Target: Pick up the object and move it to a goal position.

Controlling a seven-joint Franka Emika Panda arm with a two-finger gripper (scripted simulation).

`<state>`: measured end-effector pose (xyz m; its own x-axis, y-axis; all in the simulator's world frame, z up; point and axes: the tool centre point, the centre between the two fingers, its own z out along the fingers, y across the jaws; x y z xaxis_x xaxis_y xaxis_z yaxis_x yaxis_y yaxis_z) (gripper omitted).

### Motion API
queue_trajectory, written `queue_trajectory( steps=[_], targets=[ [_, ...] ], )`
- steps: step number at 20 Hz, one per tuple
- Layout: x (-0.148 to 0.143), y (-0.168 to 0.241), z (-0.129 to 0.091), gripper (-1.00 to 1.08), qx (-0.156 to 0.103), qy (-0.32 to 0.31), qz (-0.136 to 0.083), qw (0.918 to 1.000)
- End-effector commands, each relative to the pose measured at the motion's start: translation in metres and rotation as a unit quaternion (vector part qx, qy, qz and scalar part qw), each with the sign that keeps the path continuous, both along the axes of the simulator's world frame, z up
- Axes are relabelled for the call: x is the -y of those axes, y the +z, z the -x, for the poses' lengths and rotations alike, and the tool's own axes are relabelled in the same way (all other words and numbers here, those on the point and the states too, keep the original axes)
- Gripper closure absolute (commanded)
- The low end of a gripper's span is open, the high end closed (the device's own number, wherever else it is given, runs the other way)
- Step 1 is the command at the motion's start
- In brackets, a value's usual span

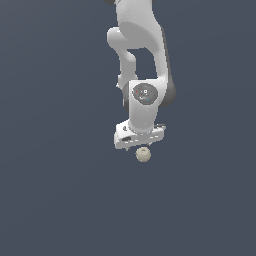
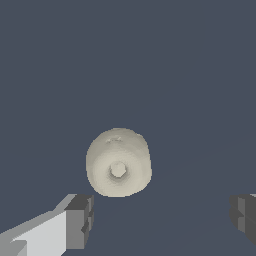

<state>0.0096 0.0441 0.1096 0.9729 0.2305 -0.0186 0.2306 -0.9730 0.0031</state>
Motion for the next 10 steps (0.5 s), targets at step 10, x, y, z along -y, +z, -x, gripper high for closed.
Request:
queue_trajectory(
  steps=[10],
  targets=[
    [-0.031, -0.019, -0.006, -0.92, 0.007, 0.062, -0.004, 0.998]
  ],
)
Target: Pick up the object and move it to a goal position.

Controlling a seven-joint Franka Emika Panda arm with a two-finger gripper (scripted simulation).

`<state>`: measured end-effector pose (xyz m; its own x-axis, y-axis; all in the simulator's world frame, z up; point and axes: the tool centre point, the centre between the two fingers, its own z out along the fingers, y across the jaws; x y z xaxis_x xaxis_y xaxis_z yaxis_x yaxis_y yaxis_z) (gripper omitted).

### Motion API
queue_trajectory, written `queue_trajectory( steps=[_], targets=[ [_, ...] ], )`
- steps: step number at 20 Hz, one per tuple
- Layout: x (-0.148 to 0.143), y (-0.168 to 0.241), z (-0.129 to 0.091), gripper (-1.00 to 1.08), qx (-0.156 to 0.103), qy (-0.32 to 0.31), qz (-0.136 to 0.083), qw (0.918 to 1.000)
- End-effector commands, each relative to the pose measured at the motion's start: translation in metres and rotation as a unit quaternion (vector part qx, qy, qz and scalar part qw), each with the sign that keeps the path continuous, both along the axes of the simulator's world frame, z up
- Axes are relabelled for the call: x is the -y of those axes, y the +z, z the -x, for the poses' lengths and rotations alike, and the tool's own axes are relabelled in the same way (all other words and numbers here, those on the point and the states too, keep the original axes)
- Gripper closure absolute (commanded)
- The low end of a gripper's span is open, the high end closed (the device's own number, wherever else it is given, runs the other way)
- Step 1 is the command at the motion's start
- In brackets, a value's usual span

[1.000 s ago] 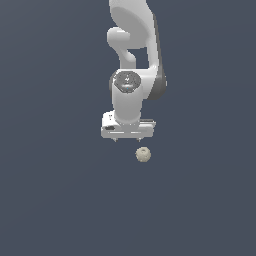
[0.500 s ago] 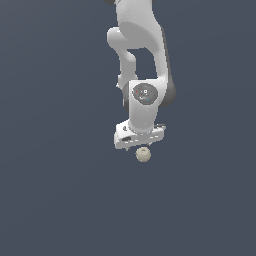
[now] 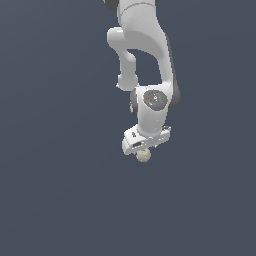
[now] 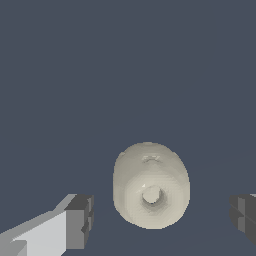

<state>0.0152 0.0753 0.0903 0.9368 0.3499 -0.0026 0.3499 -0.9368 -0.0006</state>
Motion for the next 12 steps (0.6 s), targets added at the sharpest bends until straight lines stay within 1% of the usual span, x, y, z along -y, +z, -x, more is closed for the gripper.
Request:
queue_trajectory(
  steps=[1, 4, 12],
  targets=[
    [0.001, -0.001, 0.0, -0.92, 0.0, 0.0, 0.0, 1.0],
    [0.0, -0.009, 0.0, -0.92, 0.0, 0.0, 0.0, 1.0],
    [-0.001, -0.047, 0.0, -0.92, 0.001, 0.003, 0.0, 1.0]
  ],
)
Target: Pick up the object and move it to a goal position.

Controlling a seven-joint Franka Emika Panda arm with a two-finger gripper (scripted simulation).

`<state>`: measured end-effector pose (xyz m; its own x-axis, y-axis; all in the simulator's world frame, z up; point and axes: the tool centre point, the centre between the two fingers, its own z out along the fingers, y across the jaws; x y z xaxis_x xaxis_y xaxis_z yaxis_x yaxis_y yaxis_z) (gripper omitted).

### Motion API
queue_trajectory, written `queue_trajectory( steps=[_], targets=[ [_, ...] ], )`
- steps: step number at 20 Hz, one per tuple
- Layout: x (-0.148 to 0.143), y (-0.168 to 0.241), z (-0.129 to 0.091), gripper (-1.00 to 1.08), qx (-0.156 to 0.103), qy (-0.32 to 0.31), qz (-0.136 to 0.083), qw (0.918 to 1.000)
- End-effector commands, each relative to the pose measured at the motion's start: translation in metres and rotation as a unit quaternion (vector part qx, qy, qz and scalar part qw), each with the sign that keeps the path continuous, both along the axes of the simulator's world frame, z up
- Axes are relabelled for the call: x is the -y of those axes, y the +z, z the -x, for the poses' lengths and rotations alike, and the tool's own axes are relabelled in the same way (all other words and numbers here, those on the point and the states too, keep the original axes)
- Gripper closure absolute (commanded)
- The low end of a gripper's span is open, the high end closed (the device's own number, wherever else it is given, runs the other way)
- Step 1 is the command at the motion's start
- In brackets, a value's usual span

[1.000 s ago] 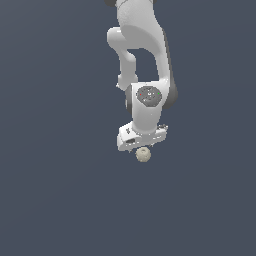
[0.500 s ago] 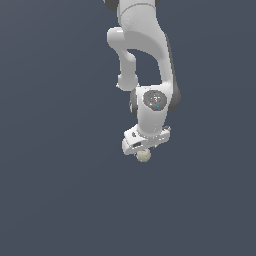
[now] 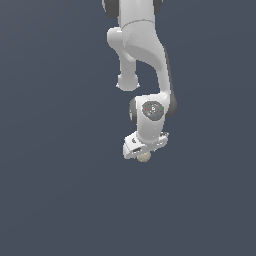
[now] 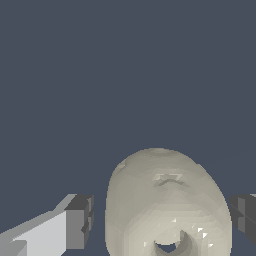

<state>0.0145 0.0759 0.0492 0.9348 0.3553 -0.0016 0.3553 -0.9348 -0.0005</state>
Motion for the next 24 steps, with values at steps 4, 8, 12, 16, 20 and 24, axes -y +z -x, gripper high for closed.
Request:
queue_trajectory(
  steps=[4, 8, 12, 16, 20, 24],
  targets=[
    [0.0, -0.009, -0.002, -0.92, 0.001, 0.001, 0.0, 1.0],
    [0.0, -0.009, -0.002, 1.08, 0.001, 0.001, 0.0, 1.0],
    [0.0, -0.009, -0.002, 1.08, 0.001, 0.001, 0.0, 1.0],
    [0.0, -0.009, -0.002, 1.08, 0.001, 0.0, 0.0, 1.0],
    [0.008, -0.004, 0.0, 1.08, 0.001, 0.0, 0.0, 1.0],
    [0.027, 0.008, 0.003, 1.08, 0.001, 0.0, 0.0, 1.0]
  ],
)
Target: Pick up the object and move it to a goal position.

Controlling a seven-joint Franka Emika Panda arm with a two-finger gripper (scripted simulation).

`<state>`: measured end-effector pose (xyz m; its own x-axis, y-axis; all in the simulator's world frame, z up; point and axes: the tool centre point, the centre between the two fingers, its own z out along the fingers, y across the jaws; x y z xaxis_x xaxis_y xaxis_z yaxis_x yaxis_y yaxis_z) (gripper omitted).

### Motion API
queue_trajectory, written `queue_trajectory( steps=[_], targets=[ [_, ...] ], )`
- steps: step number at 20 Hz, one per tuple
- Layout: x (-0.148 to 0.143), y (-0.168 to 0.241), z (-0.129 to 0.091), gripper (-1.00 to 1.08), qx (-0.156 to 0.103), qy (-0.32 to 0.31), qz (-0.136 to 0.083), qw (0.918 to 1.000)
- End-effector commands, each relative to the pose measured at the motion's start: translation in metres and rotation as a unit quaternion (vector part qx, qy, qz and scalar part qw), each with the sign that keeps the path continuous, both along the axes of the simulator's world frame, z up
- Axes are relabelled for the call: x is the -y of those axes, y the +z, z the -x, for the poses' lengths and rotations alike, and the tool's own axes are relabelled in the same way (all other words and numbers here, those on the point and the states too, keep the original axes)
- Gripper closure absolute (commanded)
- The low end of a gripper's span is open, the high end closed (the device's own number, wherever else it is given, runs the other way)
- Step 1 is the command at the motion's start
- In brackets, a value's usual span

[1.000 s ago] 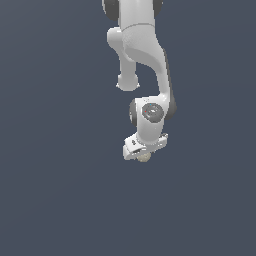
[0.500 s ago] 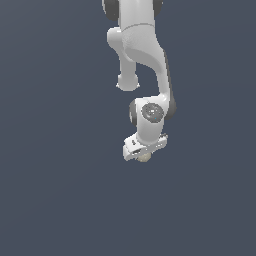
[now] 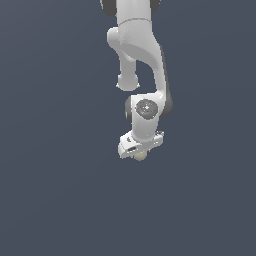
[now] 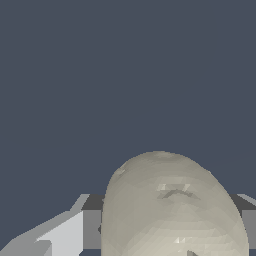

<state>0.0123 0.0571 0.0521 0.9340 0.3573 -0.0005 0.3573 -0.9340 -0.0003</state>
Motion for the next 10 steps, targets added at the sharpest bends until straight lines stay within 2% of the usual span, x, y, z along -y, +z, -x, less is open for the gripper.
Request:
queue_trajectory(
  steps=[1, 10],
  targets=[
    [0.015, 0.009, 0.002, 1.08, 0.001, -0.001, 0.0, 1.0],
    [0.1, 0.063, 0.016, 1.08, 0.0, -0.001, 0.0, 1.0]
  ],
)
